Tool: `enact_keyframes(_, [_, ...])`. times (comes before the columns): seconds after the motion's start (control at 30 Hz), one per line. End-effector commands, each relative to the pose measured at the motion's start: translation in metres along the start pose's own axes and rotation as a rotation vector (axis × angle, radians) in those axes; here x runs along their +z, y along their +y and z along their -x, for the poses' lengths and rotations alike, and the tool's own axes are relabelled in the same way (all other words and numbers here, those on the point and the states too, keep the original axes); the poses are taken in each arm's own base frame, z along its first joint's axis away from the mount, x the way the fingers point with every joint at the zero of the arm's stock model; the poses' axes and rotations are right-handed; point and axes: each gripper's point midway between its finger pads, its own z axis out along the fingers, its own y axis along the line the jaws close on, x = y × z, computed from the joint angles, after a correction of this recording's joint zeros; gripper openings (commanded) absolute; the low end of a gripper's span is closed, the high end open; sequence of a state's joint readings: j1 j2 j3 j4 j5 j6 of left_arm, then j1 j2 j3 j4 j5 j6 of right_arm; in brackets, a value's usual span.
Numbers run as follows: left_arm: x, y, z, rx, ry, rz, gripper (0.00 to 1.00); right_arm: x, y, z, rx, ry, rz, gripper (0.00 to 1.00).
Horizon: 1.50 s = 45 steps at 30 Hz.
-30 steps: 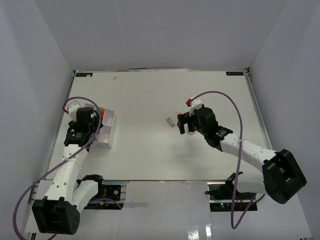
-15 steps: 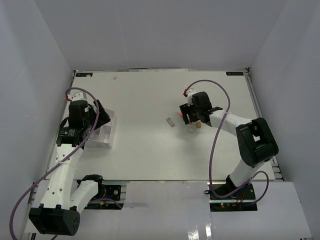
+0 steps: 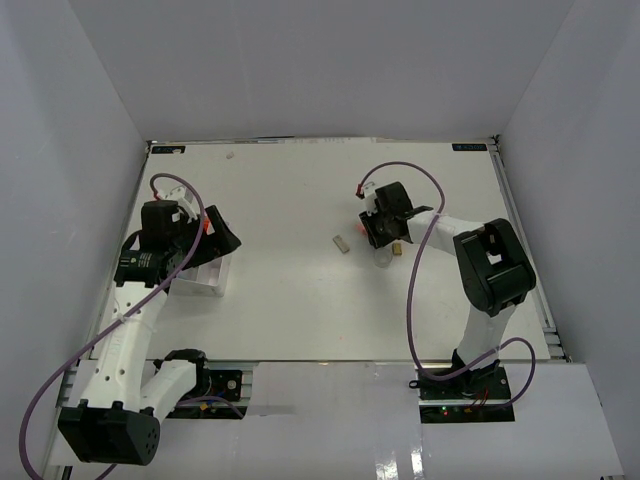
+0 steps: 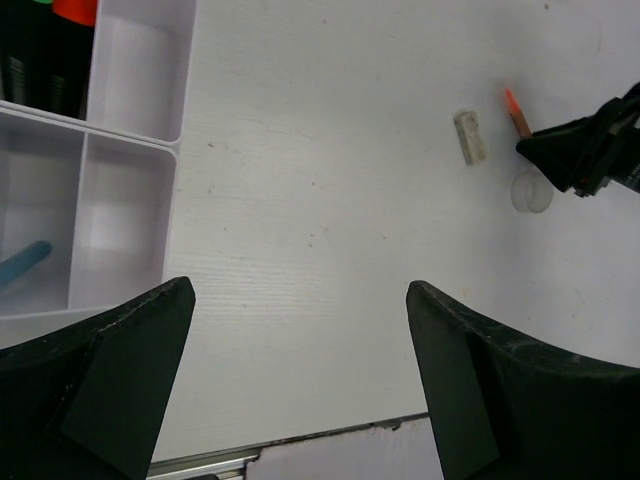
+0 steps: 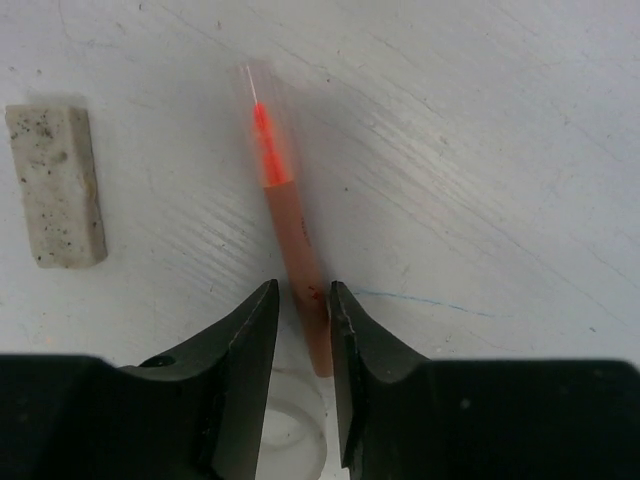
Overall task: Sort the stationery into containers
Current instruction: Pick up the pen from the center of the board.
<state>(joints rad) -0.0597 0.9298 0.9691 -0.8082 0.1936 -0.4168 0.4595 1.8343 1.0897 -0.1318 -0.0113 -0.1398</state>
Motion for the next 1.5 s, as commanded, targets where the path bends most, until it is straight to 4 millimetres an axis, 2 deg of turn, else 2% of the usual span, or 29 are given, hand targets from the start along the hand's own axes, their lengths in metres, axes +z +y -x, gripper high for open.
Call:
enact_keyframes(0.0, [-0.009,-0.028,0.01,-0.018,-0.003,-0.131,0.98,0.006,-0.003,-0.01,-0.025,0.054,-0.001,0.32])
enact_keyframes(0.1, [-0.01,-0.039,0.012,-0.045,0.001,-0.181,0.98,0.004,-0.005,0.001,-0.031,0.031,-0.004,0.26])
enact_keyframes(0.13, [-0.01,-0.042,0.013,-0.052,-0.002,-0.195,0.98,0.003,-0.006,0.01,-0.04,0.013,-0.006,0.21])
enact_keyframes(0.27, [-0.012,-0.057,0.017,-0.088,0.009,-0.269,0.98,-0.004,-0.007,0.036,-0.065,-0.054,-0.004,0.14])
enact_keyframes(0.37, [-0.012,-0.067,0.019,-0.114,0.028,-0.315,0.98,-0.016,-0.004,0.058,-0.095,-0.125,0.005,0.13])
enact_keyframes(0.4, [-0.013,-0.072,0.02,-0.129,0.032,-0.336,0.98,-0.026,0.0,0.068,-0.108,-0.164,0.017,0.1])
enact_keyframes(0.47, [-0.014,-0.079,0.023,-0.136,0.031,-0.366,0.98,-0.036,0.012,0.076,-0.14,-0.211,0.041,0.1])
enact_keyframes(0.5, [-0.015,-0.084,0.023,-0.14,0.043,-0.386,0.97,-0.051,0.018,0.087,-0.157,-0.26,0.049,0.09])
enact_keyframes(0.53, [-0.015,-0.087,0.023,-0.153,0.051,-0.397,0.97,-0.059,0.035,0.091,-0.186,-0.286,0.087,0.09])
enact_keyframes(0.6, [-0.017,-0.099,0.026,-0.147,0.057,-0.429,0.96,-0.08,0.054,0.098,-0.225,-0.346,0.11,0.09])
enact_keyframes(0.63, [-0.014,-0.102,0.026,-0.147,0.065,-0.428,0.96,-0.088,0.076,0.1,-0.258,-0.372,0.146,0.09])
enact_keyframes(0.67, [-0.013,-0.106,0.027,-0.153,0.065,-0.43,0.96,-0.096,0.087,0.101,-0.272,-0.396,0.164,0.09])
enact_keyframes(0.7, [-0.012,-0.114,0.026,-0.142,0.074,-0.437,0.96,-0.11,0.11,0.101,-0.294,-0.441,0.209,0.09])
enact_keyframes(0.83, [-0.01,-0.139,0.023,-0.126,0.098,-0.47,0.95,-0.145,0.154,0.107,-0.337,-0.563,0.3,0.1])
enact_keyframes(0.93, [-0.007,-0.155,0.02,-0.117,0.114,-0.486,0.94,-0.167,0.173,0.109,-0.347,-0.629,0.356,0.11])
enact_keyframes(1.0, [-0.003,-0.158,0.019,-0.121,0.117,-0.478,0.92,-0.18,0.178,0.112,-0.346,-0.67,0.381,0.11])
enact_keyframes(1.1, [-0.001,-0.166,0.016,-0.122,0.131,-0.484,0.88,-0.189,0.185,0.114,-0.348,-0.693,0.41,0.12])
enact_keyframes(1.23, [-0.001,-0.177,0.015,-0.107,0.13,-0.491,0.79,-0.19,0.186,0.114,-0.358,-0.692,0.409,0.13])
enact_keyframes(1.47, [0.009,-0.192,0.006,-0.092,0.156,-0.491,0.74,-0.194,0.188,0.114,-0.355,-0.704,0.422,0.13])
